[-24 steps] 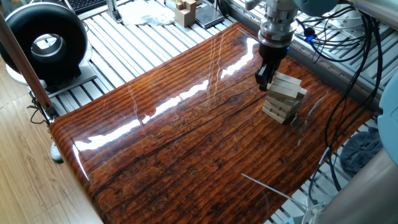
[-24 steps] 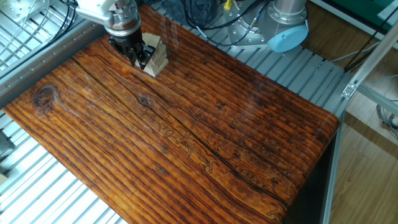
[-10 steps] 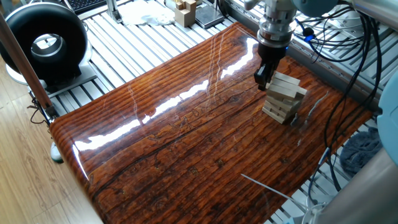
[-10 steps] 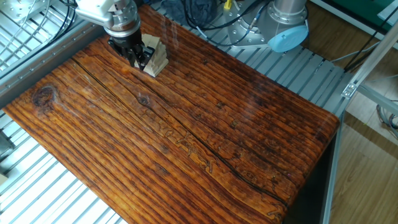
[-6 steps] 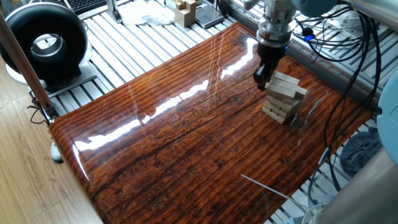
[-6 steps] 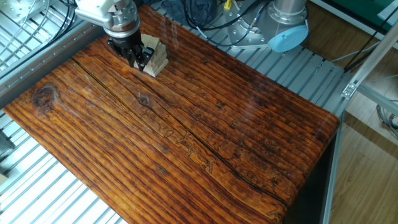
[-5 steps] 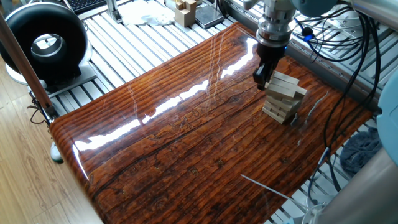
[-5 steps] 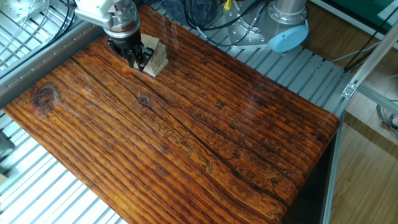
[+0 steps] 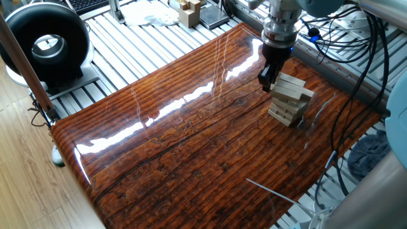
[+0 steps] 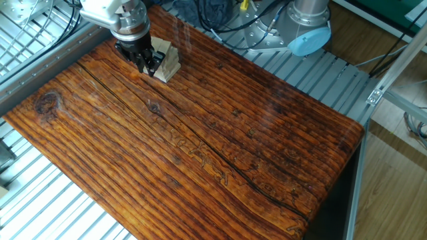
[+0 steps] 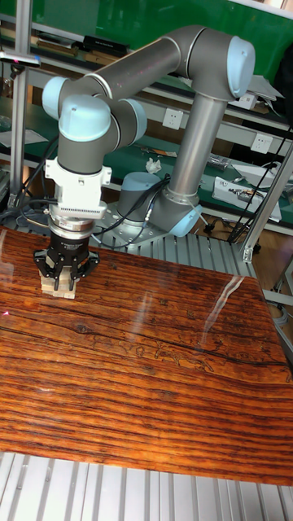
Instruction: Play Jenga
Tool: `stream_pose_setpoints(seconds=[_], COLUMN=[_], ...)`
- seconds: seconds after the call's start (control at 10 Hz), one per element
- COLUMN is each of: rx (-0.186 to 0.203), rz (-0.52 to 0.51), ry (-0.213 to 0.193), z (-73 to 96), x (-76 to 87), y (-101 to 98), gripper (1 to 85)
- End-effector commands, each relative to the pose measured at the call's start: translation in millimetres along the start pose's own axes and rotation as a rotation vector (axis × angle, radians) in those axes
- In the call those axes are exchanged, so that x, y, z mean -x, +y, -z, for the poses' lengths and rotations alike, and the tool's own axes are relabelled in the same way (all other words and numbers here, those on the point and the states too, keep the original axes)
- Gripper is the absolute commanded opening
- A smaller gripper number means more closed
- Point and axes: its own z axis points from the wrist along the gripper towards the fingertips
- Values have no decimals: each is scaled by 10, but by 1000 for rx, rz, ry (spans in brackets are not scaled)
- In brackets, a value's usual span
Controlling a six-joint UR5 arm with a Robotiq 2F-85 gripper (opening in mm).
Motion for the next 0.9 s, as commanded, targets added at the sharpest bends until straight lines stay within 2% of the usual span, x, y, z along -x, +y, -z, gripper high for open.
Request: stream_pose_setpoints(seconds=[0.0, 0.8], rx=[21, 29], rz=[-7, 4], ry=[-12, -6], z=[14, -4], x=[-11, -84], y=[37, 43], gripper=[57, 57])
